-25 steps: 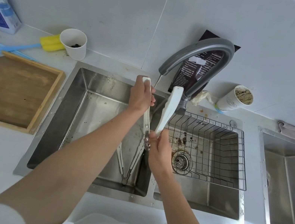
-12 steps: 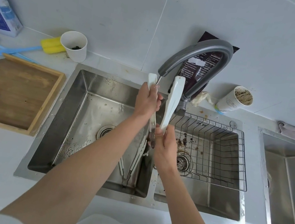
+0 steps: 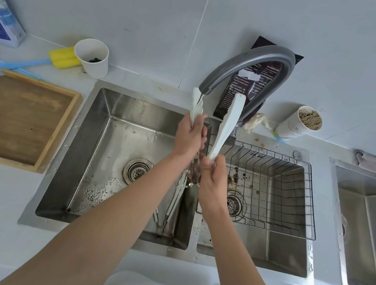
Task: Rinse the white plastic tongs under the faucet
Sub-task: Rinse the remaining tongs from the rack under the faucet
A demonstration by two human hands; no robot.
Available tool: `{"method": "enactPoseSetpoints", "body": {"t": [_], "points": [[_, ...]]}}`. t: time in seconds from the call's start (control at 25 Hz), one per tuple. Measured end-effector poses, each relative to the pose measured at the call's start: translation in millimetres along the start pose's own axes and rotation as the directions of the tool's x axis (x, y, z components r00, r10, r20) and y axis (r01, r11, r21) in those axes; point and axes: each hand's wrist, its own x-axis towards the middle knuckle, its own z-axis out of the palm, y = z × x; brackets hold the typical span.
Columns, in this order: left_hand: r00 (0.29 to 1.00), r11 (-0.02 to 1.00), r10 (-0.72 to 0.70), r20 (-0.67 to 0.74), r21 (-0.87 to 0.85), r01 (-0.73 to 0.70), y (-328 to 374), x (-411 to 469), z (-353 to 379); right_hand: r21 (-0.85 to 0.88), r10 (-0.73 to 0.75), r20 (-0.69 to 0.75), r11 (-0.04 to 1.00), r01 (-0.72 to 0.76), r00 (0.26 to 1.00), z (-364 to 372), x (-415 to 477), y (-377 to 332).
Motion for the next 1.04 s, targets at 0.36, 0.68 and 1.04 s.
{"method": "enactPoseSetpoints", "body": {"t": [0.36, 0.68, 1.04], "points": [[0.996, 1.000, 0.022, -0.086, -0.006, -0.023, 29, 25, -2, 0.129, 0.051, 0.037, 0.990, -0.056, 0.998, -2, 2, -5], [0.999, 1.000, -0.018, -0.037, 0.015, 0.018, 18, 10, -1, 0.158, 0.086, 0.013, 0.984, -0.087, 0.996, -2, -2, 0], [0.990, 0.999, 0.011, -0.143, -0.041, -0.017, 27, 21, 4, 0.162, 0.054, 0.021, 0.985, -0.056, 0.998, -7, 1, -7]]}}
